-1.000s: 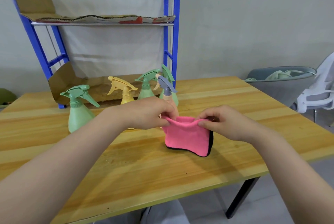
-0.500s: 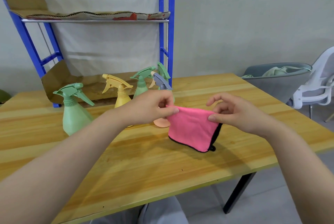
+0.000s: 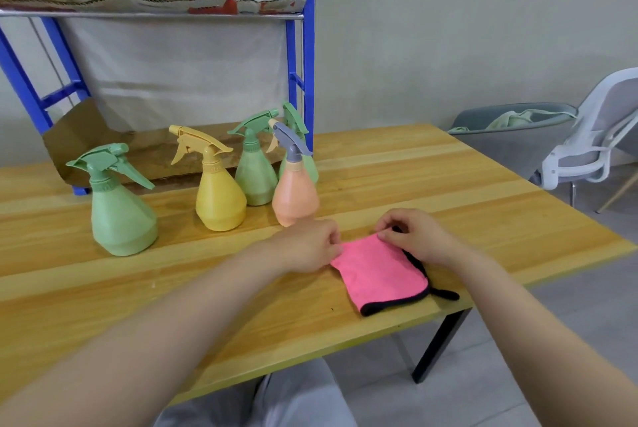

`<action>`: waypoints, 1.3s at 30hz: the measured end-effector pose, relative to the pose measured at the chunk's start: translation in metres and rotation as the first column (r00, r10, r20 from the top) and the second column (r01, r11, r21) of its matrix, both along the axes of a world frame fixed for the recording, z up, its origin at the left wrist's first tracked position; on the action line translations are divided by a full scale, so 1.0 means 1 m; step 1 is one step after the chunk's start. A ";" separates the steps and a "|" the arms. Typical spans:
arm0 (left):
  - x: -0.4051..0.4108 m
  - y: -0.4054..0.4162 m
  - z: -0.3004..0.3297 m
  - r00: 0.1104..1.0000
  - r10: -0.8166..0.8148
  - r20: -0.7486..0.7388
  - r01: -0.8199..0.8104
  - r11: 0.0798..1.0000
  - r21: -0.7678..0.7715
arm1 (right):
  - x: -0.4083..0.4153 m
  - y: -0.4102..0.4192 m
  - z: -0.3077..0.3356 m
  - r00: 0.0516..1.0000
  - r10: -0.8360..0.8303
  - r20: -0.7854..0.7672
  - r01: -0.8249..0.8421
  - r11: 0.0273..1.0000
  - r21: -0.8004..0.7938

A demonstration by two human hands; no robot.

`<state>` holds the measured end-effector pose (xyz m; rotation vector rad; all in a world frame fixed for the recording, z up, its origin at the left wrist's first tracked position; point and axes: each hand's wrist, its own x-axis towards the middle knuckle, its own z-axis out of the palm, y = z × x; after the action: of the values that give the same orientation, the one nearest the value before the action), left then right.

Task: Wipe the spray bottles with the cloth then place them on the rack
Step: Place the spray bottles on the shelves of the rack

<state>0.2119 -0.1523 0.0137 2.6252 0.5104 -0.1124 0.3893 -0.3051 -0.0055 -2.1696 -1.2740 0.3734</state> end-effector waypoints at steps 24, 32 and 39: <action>-0.062 -0.002 -0.022 0.972 -0.192 0.138 0.154 0.957 0.247 | -0.064 -0.021 0.012 0.922 0.160 0.354 -0.096 0.977 -0.190; -0.184 0.065 -0.011 0.945 0.117 0.306 -0.180 0.966 0.184 | -0.153 0.082 0.024 0.935 0.274 0.225 -0.302 0.948 0.101; -0.284 0.127 -0.008 0.848 0.403 0.344 -0.457 0.884 0.092 | -0.229 0.187 0.025 0.944 0.328 -0.031 -0.321 0.938 0.133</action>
<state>-0.0718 -0.0250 0.0057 2.5418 1.0154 0.5108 0.1601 -0.1183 0.0192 -1.8317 -1.5854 0.4649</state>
